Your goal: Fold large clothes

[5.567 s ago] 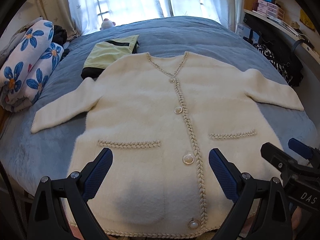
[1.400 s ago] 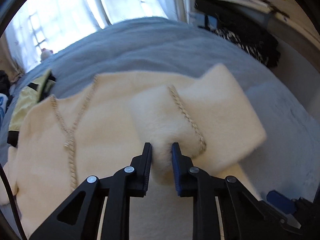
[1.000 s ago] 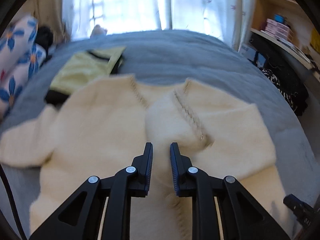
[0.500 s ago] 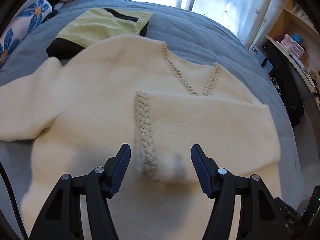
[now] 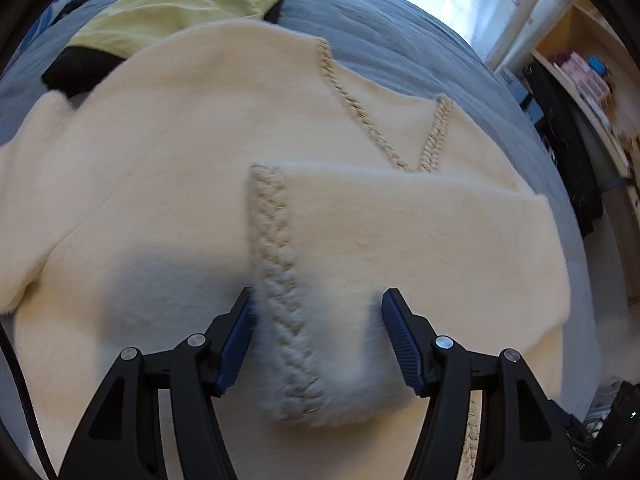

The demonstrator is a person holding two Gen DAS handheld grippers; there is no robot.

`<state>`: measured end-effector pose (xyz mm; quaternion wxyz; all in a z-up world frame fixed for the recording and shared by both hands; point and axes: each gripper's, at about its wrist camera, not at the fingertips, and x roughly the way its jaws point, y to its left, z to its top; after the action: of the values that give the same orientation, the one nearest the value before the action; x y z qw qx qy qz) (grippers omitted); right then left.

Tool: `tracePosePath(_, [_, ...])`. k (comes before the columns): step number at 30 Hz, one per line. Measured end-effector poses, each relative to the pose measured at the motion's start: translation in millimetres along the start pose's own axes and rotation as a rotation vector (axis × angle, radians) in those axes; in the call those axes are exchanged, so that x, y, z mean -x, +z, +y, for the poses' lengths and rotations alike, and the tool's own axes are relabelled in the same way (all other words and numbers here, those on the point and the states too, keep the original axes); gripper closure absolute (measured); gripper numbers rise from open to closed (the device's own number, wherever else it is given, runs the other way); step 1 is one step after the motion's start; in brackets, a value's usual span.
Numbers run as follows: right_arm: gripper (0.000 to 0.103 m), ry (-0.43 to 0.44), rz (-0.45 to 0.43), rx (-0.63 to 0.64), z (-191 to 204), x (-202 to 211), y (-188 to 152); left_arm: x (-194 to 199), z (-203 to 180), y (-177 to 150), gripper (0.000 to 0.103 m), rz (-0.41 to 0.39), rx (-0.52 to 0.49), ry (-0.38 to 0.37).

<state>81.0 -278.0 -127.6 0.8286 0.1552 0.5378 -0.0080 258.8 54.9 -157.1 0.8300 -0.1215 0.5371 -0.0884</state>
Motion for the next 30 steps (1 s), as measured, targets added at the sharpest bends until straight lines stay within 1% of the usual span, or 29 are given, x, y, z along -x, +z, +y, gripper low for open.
tracePosePath(1, [0.019, -0.022, 0.009, 0.026, 4.7, -2.1, -0.7, -0.8, -4.7, 0.5, 0.045, -0.003, -0.018, 0.013])
tracePosePath(2, [0.017, -0.04, 0.017, 0.05, 8.6, -4.0, -1.2, -2.1, -13.5, 0.9, 0.057, -0.01, -0.057, 0.036])
tracePosePath(3, [0.015, -0.07, 0.035, 0.083, 14.9, -7.0, -1.3, -3.1, -21.2, 2.1, 0.065, -0.012, -0.094, 0.068])
tracePosePath(4, [0.015, -0.093, 0.044, 0.103, 18.8, -8.9, -1.3, -2.5, -26.2, 3.9, 0.087, -0.014, -0.113, 0.079])
tracePosePath(5, [0.015, -0.104, 0.049, 0.109, 20.5, -10.3, -1.1, -1.6, -32.5, 6.7, 0.089, -0.014, -0.135, 0.076])
tracePosePath(8, [0.013, -0.085, 0.051, 0.074, 16.8, -10.1, 2.8, 9.7, -49.5, 18.4, 0.089, -0.051, -0.174, 0.08])
tracePosePath(9, [0.015, -0.071, 0.044, 0.074, 15.4, -7.9, 5.5, 14.9, -53.6, 20.2, 0.09, -0.066, -0.188, 0.079])
tracePosePath(12, [0.026, -0.03, -0.005, 0.065, 11.3, 4.6, 15.2, 45.0, -78.8, 36.2, 0.09, -0.176, -0.268, 0.072])
tracePosePath(13, [0.026, -0.02, -0.026, 0.065, 10.0, 9.5, 21.8, 51.5, -82.8, 38.5, 0.09, -0.2, -0.28, 0.068])
tracePosePath(15, [0.026, -0.045, -0.084, 0.064, 7.6, 19.9, 35.7, 70.9, -91.3, 49.1, 0.09, -0.283, -0.312, 0.061])
tracePosePath(17, [0.026, -0.068, -0.126, 0.063, 4.7, 25.4, 52.0, 74.4, -90.1, 57.1, 0.09, -0.321, -0.314, 0.086])
tracePosePath(19, [0.026, -0.089, -0.152, 0.057, -1.9, 25.2, 67.5, 64.4, -78.3, 61.6, 0.089, -0.297, -0.288, 0.108])
tracePosePath(20, [0.026, -0.102, -0.16, 0.051, -6.8, 22.6, 76.1, 50.1, -67.5, 61.9, 0.089, -0.252, -0.264, 0.123])
tracePosePath(22, [0.026, -0.122, -0.164, 0.044, -18.2, 13.1, 95.0, 10.9, -47.5, 56.9, 0.087, -0.128, -0.218, 0.161])
tracePosePath(24, [0.026, -0.131, -0.153, 0.036, -27.0, 2.6, 108.2, -18.2, -26.8, 44.6, 0.079, -0.017, -0.186, 0.193])
tracePosePath(25, [0.026, -0.131, -0.147, 0.033, -31.2, -0.6, 112.6, -21.2, -21.5, 38.4, 0.073, -0.017, -0.178, 0.186])
tracePosePath(26, [0.026, -0.135, -0.14, 0.03, -36.0, -4.9, 116.0, -17.0, -15.9, 34.5, 0.069, -0.055, -0.166, 0.155])
tracePosePath(27, [0.026, -0.132, -0.129, 0.029, -41.6, -9.4, 121.0, -13.9, -13.2, 34.6, 0.066, -0.058, -0.158, 0.141])
tracePosePath(28, [0.026, -0.123, -0.121, 0.03, -44.5, -12.9, 124.6, -13.8, -11.8, 35.7, 0.06, -0.051, -0.152, 0.132])
tracePosePath(29, [0.026, -0.107, -0.113, 0.032, -48.3, -17.4, 129.4, -14.2, -9.7, 39.0, 0.056, -0.033, -0.136, 0.109])
tracePosePath(30, [0.026, -0.093, -0.106, 0.035, -48.7, -21.5, 130.7, -15.3, -6.8, 41.6, 0.054, -0.024, -0.127, 0.098])
